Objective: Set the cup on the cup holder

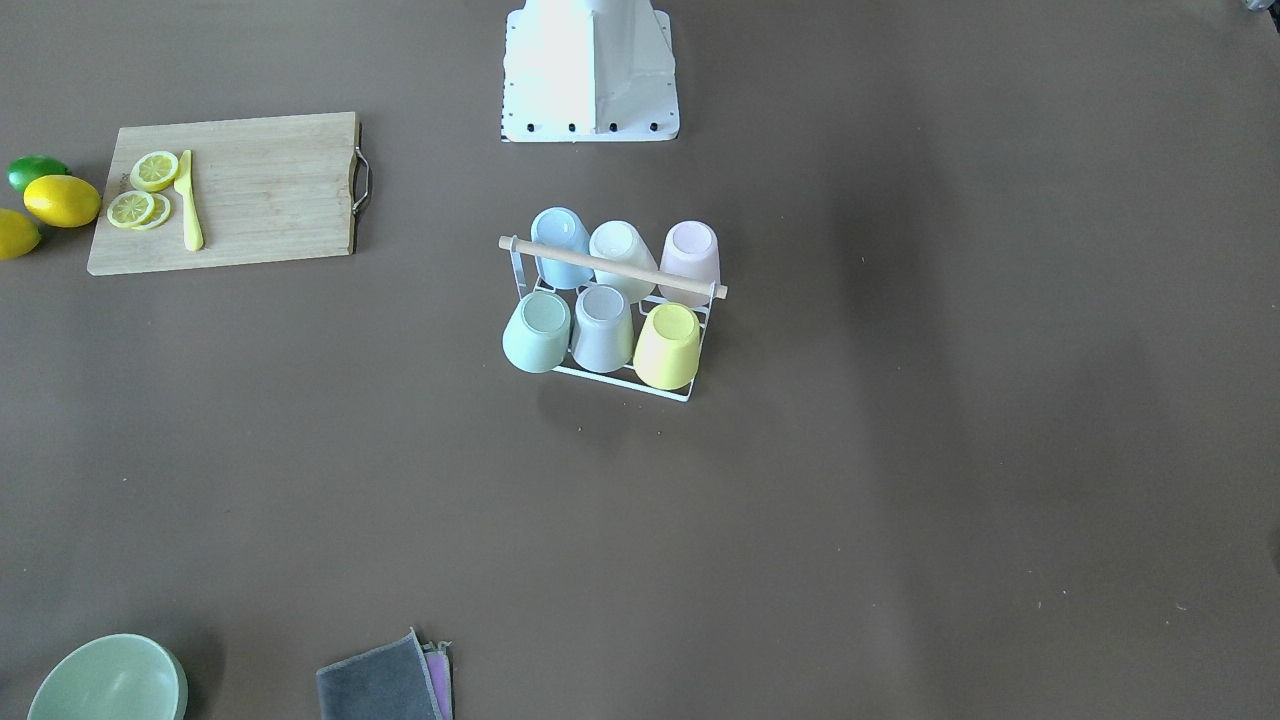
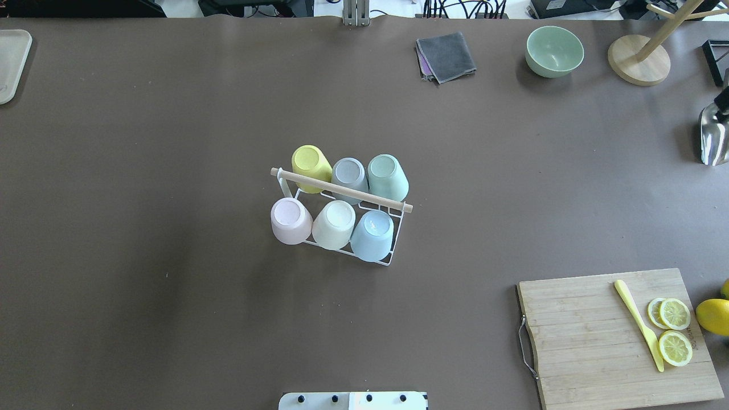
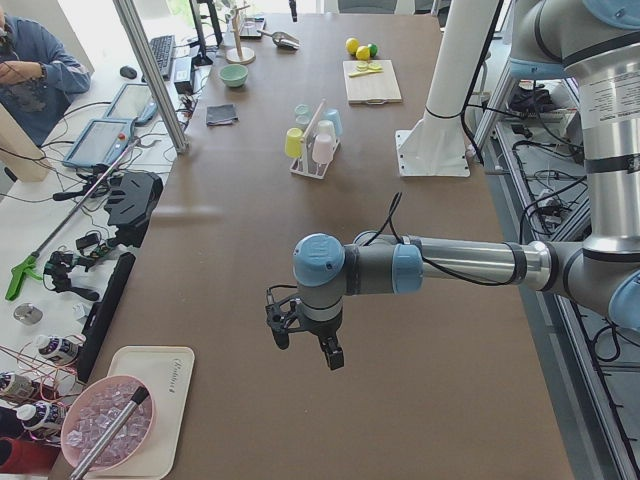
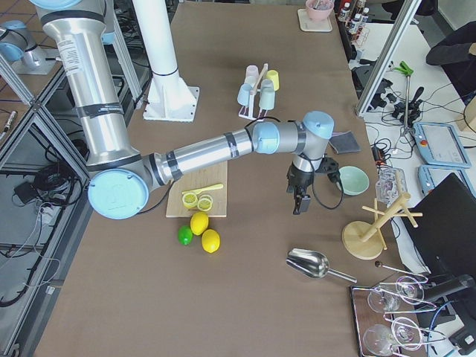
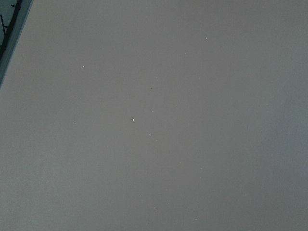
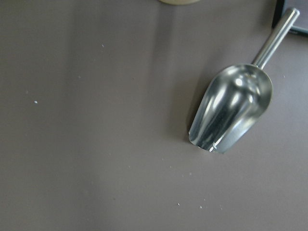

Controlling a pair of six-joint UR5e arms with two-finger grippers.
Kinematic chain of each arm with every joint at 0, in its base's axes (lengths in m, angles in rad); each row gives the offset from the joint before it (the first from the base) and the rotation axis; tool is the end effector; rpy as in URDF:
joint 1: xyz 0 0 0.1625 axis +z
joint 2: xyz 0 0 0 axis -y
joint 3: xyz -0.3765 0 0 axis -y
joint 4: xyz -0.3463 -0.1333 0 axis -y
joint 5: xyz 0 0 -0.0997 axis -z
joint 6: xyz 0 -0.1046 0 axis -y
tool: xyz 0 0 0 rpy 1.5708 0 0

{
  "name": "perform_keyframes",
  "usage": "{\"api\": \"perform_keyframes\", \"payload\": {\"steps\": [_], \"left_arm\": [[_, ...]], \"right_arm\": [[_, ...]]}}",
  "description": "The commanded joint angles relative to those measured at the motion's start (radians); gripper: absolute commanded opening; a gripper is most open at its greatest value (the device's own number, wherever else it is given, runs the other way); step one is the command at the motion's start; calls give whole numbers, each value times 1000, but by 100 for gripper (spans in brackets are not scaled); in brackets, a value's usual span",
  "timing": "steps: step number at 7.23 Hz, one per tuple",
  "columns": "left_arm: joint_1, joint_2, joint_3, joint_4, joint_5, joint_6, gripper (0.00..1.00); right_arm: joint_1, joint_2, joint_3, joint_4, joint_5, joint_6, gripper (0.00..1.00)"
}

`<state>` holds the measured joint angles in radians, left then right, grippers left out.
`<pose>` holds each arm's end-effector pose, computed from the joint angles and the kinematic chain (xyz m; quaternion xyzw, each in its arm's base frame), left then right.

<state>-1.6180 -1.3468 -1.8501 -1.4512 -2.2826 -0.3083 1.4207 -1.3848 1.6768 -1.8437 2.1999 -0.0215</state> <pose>-0.0817 -0.3531 0.5959 -0.0752 0.3414 -0.1767 0.9201 -0.0042 -0.5076 0.5155 -0.0108 -0.3093 -0.0844 0.9471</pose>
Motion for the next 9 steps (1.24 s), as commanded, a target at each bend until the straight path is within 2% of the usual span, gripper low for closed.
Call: {"api": "perform_keyframes", "payload": {"steps": [1,3,9], "left_arm": [[0,0,0,0,-2,0,99],[0,0,0,0,-3,0,99],[0,0,2,3,-8,0,99]], "right_arm": [[165,-127,-14,-8,93,-266,100],[228,-138,-108,1,101,-325,100],[225,-126,-127,55,136,-301,100]]}}
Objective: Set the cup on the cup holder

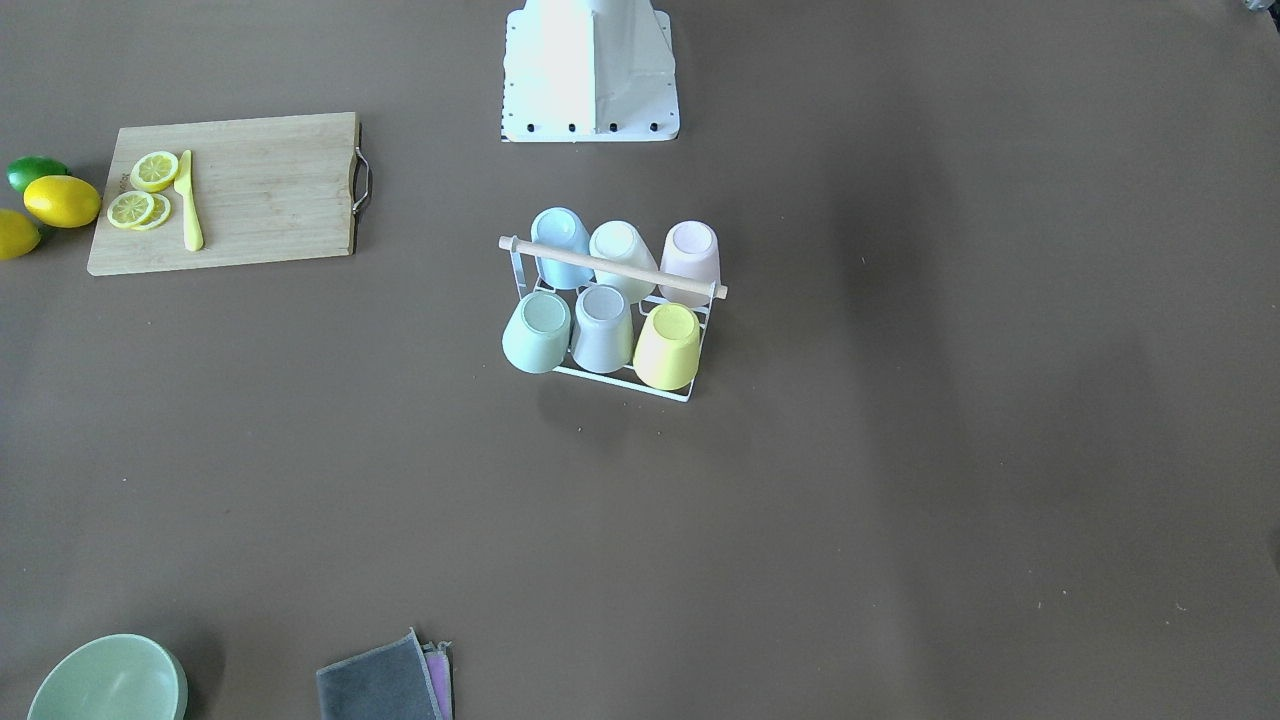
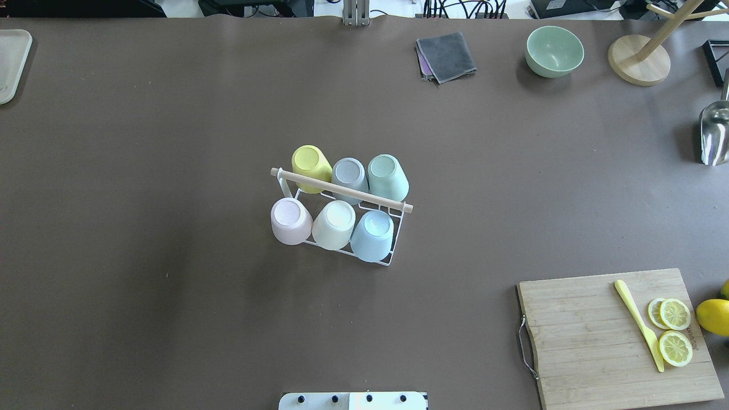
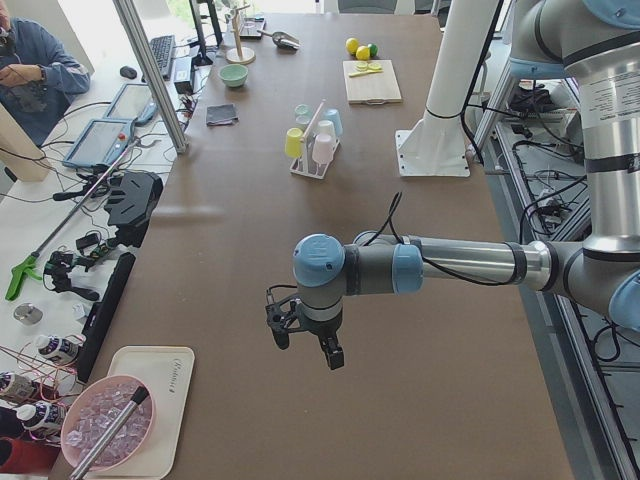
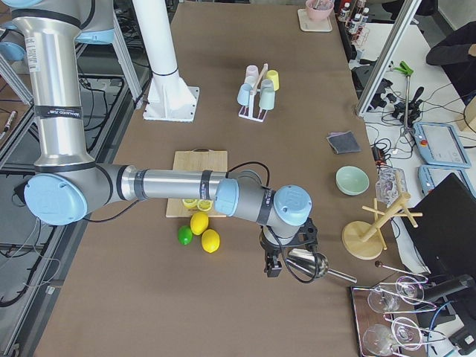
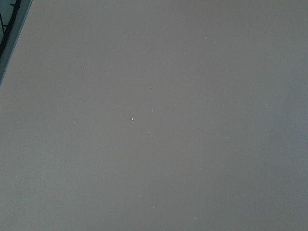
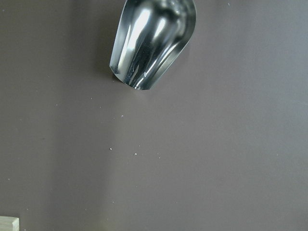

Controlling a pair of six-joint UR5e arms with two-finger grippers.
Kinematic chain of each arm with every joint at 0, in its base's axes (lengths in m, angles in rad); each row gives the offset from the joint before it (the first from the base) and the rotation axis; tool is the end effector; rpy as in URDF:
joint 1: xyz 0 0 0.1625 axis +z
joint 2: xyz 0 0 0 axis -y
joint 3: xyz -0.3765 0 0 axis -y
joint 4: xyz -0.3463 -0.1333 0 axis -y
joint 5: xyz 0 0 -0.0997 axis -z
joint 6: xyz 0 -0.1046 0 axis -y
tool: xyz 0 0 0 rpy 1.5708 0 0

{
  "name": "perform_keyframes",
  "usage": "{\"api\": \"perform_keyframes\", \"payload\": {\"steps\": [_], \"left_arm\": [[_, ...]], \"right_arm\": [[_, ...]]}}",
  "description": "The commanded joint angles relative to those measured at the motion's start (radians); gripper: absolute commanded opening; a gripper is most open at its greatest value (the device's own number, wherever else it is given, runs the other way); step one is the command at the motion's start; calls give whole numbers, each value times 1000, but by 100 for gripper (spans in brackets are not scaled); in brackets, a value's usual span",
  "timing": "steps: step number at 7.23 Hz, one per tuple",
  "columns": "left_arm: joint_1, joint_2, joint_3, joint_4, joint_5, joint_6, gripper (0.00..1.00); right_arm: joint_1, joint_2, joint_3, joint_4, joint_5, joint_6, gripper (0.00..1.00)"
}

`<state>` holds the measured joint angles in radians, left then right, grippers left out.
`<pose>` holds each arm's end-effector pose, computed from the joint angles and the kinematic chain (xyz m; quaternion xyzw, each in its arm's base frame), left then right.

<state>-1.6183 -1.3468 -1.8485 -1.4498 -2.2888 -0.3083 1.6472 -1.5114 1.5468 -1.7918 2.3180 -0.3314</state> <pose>-0.0813 -0.3529 0.5963 -0.0769 0.3441 -0.1772 0.9189 0.0966 -0.4462 0.6199 -0.0109 -0.3733 -0.0843 0.9238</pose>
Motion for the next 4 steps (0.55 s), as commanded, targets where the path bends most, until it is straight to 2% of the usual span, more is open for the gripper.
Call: {"api": "perform_keyframes", "payload": {"steps": [1,4], "left_arm": [[0,2,-1,2,-1,0,99],[2,0,3,3,-1,-2,99]], "right_arm": [[-6,0,6,5,27,76,100],[-10,0,-2,5,30,83,100]]}}
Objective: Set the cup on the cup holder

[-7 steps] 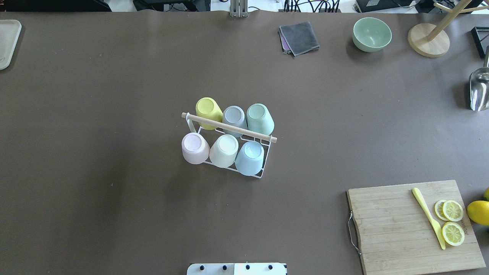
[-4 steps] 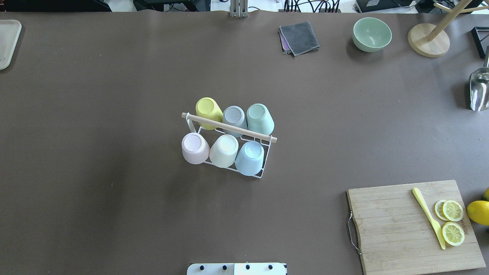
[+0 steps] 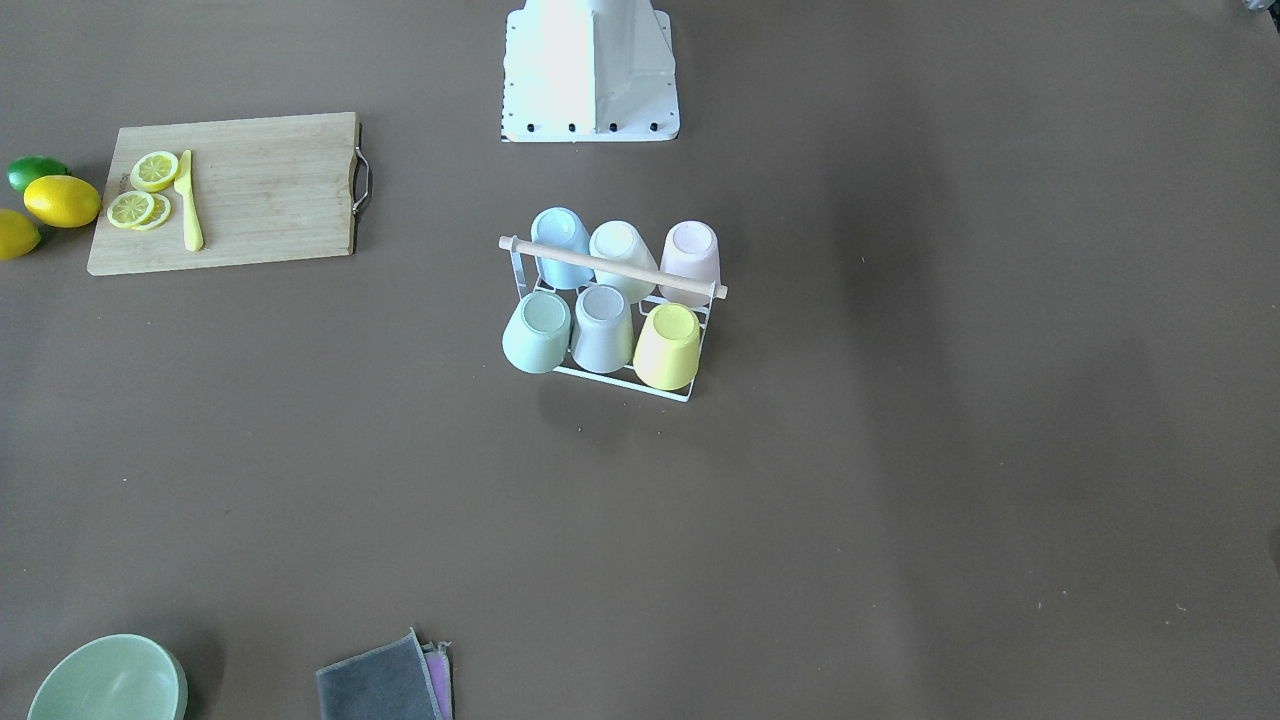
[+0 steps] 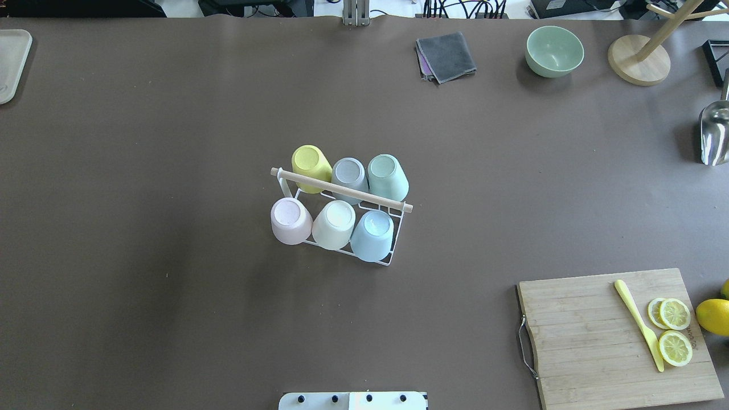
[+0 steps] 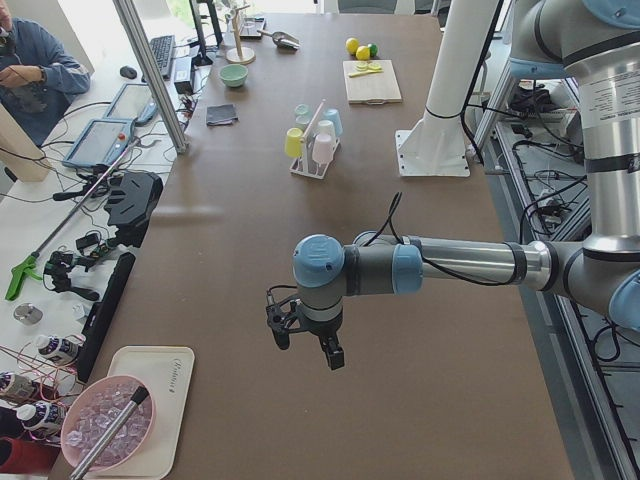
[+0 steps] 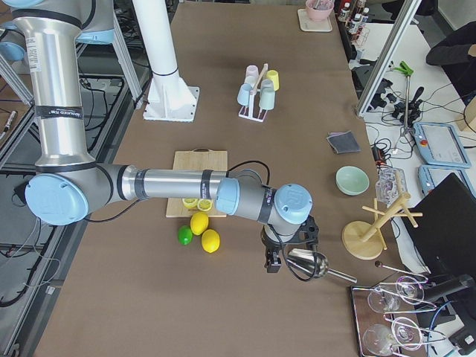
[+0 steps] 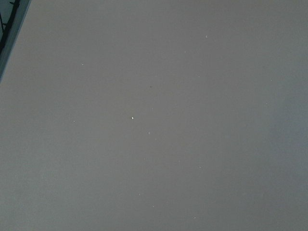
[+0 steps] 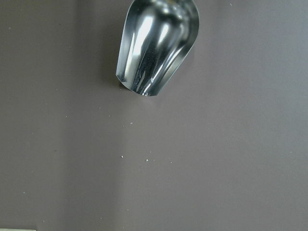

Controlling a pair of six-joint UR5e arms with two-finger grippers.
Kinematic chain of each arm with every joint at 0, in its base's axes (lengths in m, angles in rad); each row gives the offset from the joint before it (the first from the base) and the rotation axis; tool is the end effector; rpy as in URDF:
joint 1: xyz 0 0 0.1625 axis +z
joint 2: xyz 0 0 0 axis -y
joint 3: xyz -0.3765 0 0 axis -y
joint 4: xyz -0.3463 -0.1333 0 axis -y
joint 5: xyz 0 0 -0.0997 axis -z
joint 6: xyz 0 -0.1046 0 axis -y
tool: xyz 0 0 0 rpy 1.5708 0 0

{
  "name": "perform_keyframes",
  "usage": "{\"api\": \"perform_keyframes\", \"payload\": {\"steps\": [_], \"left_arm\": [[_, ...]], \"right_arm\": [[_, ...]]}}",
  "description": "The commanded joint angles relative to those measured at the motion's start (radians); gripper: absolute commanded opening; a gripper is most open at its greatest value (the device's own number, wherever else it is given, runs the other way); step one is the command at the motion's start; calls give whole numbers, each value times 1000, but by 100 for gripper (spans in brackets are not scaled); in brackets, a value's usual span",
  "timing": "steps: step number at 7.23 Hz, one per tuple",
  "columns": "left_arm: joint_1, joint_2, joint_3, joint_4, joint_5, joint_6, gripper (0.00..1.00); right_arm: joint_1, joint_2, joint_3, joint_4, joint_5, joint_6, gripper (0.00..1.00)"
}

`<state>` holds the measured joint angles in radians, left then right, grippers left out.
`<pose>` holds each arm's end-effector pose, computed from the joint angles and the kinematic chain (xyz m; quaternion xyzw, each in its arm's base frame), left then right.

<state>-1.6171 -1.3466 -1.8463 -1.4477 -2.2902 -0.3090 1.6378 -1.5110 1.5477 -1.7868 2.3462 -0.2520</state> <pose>-0.0808 -0.3526 0.5974 -0.0794 0.3443 -0.1777 0.9184 0.0903 -0.4483 0.6169 -0.0220 -0.3849 -0.0515 0.9212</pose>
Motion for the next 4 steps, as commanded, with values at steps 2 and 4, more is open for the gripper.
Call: {"api": "perform_keyframes", "payload": {"steps": [2,4], "left_arm": [[0,0,2,1,0,-1,99],[-1,0,2,1,0,-1,99]], "right_arm": [[-9,0,-3,0,1,5,100],[-10,12,-1,0,2,7,100]]}}
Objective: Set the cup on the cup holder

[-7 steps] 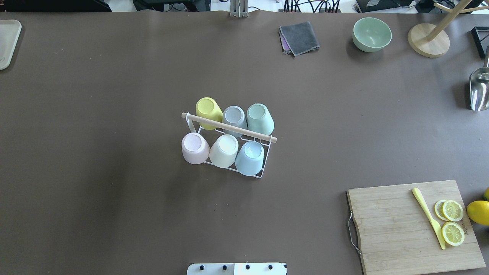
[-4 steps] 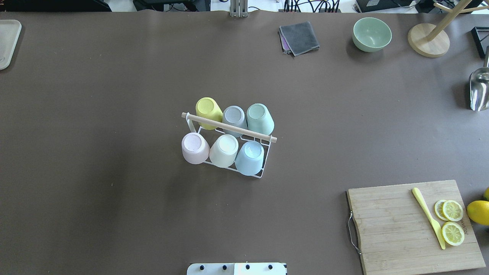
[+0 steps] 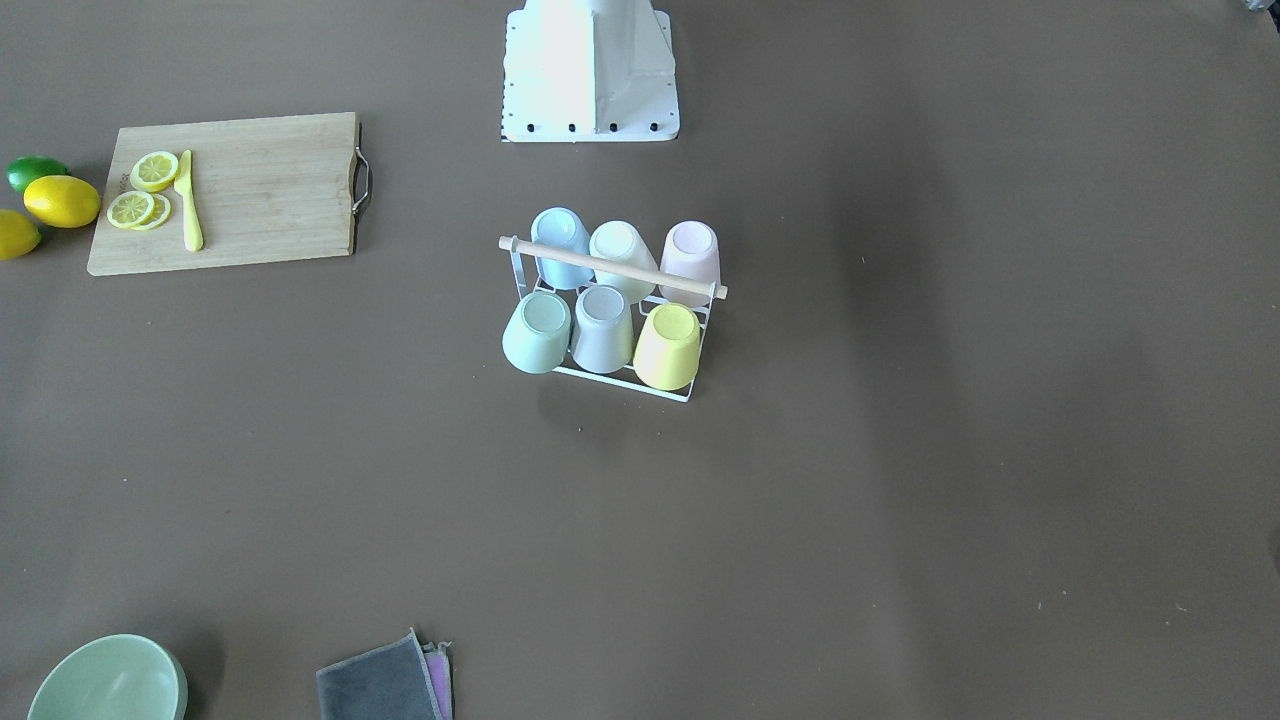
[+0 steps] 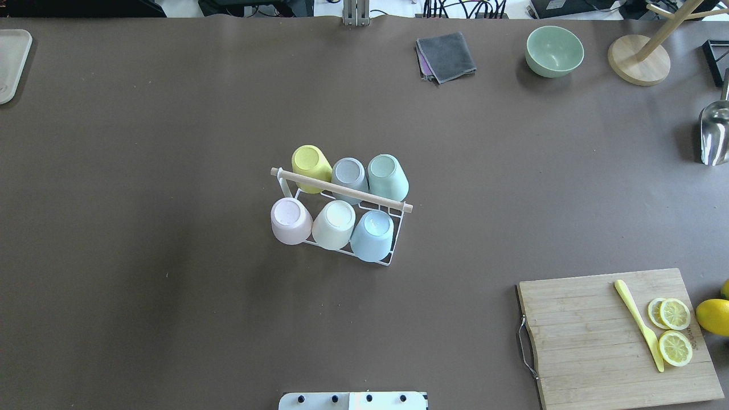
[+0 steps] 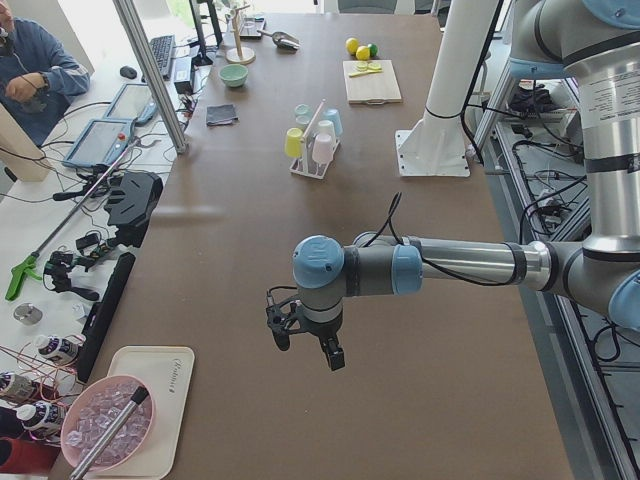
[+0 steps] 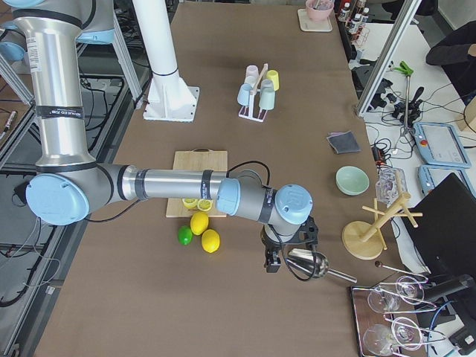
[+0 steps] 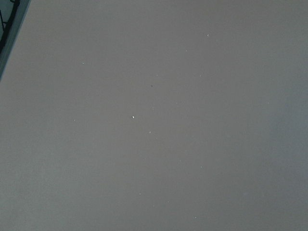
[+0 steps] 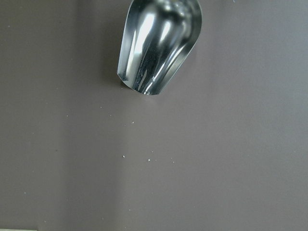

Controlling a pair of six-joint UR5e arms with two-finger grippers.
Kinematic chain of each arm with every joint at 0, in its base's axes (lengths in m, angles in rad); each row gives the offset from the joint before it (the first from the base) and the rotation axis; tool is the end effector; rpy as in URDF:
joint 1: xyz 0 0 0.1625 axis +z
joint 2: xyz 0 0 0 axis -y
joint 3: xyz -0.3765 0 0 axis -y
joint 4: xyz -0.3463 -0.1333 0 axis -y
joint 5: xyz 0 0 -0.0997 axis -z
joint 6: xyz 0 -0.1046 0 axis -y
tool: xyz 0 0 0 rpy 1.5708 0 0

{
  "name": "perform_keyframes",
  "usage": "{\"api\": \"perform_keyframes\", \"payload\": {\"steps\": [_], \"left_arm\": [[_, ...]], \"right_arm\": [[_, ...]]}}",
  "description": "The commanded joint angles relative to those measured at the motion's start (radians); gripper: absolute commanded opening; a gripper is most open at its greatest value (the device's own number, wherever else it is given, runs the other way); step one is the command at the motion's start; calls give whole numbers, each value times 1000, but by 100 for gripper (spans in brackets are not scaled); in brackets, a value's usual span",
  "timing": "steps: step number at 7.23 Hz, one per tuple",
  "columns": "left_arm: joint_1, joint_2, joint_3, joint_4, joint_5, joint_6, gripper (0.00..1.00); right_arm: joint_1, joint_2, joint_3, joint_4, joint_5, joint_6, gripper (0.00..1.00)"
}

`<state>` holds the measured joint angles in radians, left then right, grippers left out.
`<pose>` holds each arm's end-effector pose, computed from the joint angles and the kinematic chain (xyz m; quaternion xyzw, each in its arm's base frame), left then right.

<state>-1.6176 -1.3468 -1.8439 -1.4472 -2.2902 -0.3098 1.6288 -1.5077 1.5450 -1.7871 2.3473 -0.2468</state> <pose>-0.0810 -0.3524 0.5985 -0.0807 0.3441 -0.1788 0.9182 0.0863 -0.4504 0.6165 -0.0245 -0.3852 -0.0532 0.9210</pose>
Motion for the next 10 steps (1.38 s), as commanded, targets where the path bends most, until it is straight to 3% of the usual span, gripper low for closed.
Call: {"api": "perform_keyframes", "payload": {"steps": [1,10], "left_arm": [[-1,2,2,1,0,0,99],[-1,0,8,1,0,0,99]], "right_arm": [[-1,14,6,0,6,1,100],[-10,15,0,-2,21,1,100]]}}
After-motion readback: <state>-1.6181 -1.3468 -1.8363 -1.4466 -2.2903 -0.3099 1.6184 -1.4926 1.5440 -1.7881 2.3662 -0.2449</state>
